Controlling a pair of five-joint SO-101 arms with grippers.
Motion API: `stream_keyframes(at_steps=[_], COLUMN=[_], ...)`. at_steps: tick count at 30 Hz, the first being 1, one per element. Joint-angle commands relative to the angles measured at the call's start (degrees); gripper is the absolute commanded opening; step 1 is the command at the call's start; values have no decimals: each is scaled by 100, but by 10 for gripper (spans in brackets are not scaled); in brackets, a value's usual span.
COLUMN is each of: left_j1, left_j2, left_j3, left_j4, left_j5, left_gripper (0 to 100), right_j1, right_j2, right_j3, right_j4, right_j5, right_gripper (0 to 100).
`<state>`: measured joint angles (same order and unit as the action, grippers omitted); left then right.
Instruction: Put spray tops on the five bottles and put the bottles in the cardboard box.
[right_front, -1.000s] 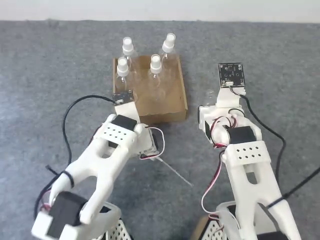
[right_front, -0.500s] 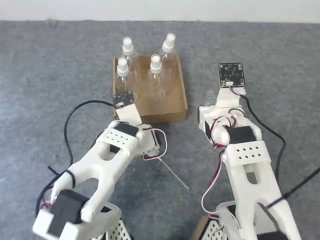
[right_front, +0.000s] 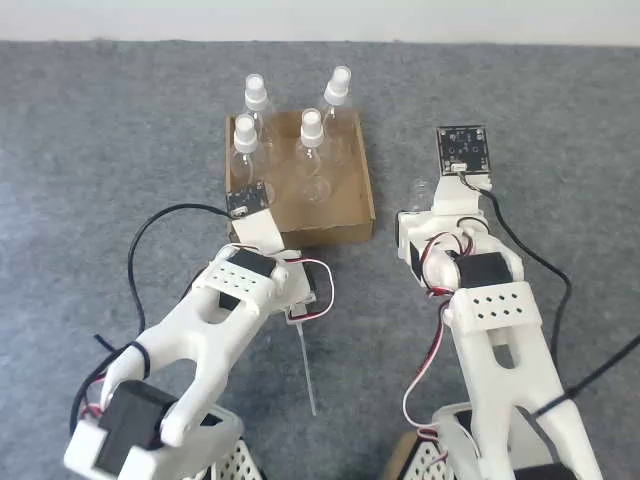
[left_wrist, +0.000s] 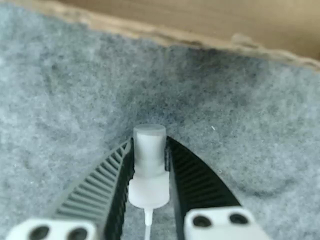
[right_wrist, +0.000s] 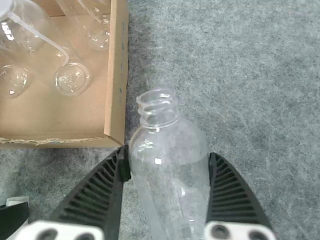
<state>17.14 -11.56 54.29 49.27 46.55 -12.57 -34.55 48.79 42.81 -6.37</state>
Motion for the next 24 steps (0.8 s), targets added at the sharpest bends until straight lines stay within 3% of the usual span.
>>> stream_keyframes(at_steps=[1, 24], left_j1=[18, -88], left_j2=[-26, 26], left_j3=[-31, -127], left_j4=[-123, 149], left_j5=[26, 18], left_gripper=[71, 83], right_j1=[66, 66], right_j2=[-207, -207], right_j3=[-79, -79], right_j4=[-101, -110], right_j5=[-26, -26], right_gripper=[117, 117])
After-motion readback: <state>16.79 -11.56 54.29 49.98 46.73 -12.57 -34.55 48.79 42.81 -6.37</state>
